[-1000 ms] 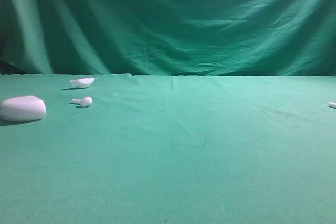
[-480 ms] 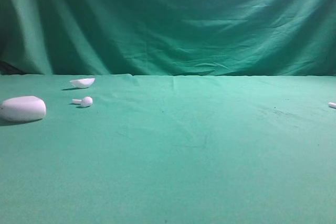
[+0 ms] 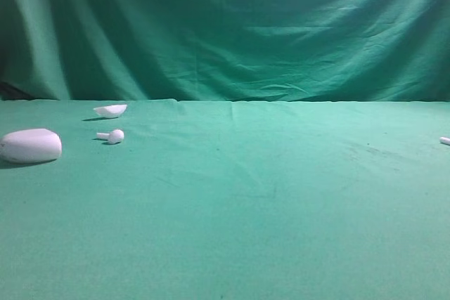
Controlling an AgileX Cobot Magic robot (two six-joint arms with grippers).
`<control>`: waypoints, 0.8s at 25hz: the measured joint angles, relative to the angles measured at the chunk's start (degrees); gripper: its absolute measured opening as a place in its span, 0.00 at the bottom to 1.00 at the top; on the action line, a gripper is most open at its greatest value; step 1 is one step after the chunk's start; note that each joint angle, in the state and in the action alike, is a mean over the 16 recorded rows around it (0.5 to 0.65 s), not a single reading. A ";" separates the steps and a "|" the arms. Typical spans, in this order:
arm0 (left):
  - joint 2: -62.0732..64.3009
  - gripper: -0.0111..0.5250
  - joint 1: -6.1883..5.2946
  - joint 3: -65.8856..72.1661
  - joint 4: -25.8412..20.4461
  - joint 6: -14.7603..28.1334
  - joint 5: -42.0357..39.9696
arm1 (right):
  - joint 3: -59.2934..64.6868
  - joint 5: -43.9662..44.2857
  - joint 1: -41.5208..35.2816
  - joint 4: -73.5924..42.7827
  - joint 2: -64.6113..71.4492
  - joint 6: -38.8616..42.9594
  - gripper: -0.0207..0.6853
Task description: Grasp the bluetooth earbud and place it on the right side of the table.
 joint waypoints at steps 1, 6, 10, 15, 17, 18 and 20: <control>0.00 0.02 0.00 0.00 0.00 0.00 0.00 | 0.13 -0.32 0.00 0.07 -0.95 -0.01 0.03; 0.00 0.02 0.00 0.00 0.00 0.00 0.00 | 1.27 -3.61 -0.08 -0.63 -3.92 -0.07 0.03; 0.00 0.02 0.00 0.00 0.00 0.00 0.00 | 4.71 -9.15 -0.86 -2.68 -5.80 -0.13 0.03; 0.00 0.02 0.00 0.00 0.00 0.00 0.00 | 13.06 -18.53 -2.79 -5.81 -8.24 -0.23 0.03; 0.00 0.02 0.00 0.00 0.00 0.00 0.00 | 17.48 -22.71 -3.64 -7.00 -9.20 -0.28 0.03; 0.00 0.02 0.00 0.00 0.00 0.00 0.00 | 19.84 -24.78 -4.06 -7.51 -9.69 -0.31 0.03; 0.00 0.02 0.00 0.00 0.00 0.00 0.00 | 24.61 -28.47 -4.91 -8.32 -10.58 -0.33 0.03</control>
